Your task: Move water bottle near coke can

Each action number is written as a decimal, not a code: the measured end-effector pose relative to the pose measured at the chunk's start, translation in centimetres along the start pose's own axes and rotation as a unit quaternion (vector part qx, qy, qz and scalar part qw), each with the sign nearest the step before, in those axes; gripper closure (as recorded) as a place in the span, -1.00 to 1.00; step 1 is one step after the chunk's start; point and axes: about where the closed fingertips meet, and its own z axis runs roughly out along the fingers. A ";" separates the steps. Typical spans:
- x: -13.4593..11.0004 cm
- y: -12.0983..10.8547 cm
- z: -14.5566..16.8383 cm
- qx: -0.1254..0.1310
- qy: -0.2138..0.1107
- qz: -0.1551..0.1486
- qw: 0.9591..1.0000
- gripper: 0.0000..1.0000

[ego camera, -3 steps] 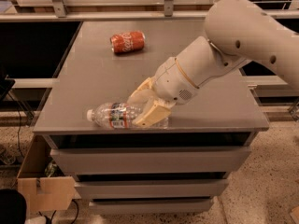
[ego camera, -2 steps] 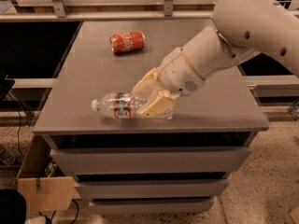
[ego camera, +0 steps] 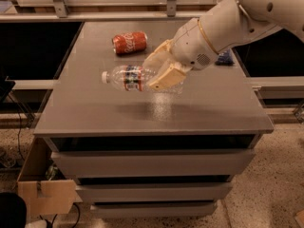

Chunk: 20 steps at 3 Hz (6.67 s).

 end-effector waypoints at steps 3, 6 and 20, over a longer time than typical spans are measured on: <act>-0.2 -2.9 0.9 0.001 -0.016 -0.047 0.999 1.00; -0.9 -12.8 4.9 0.019 -0.018 -0.119 0.992 1.00; 3.5 -17.6 6.6 -0.004 -0.060 -0.090 0.994 -1.00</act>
Offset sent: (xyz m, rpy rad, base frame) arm 0.0193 0.0031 0.0004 -0.0019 -0.0582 0.0322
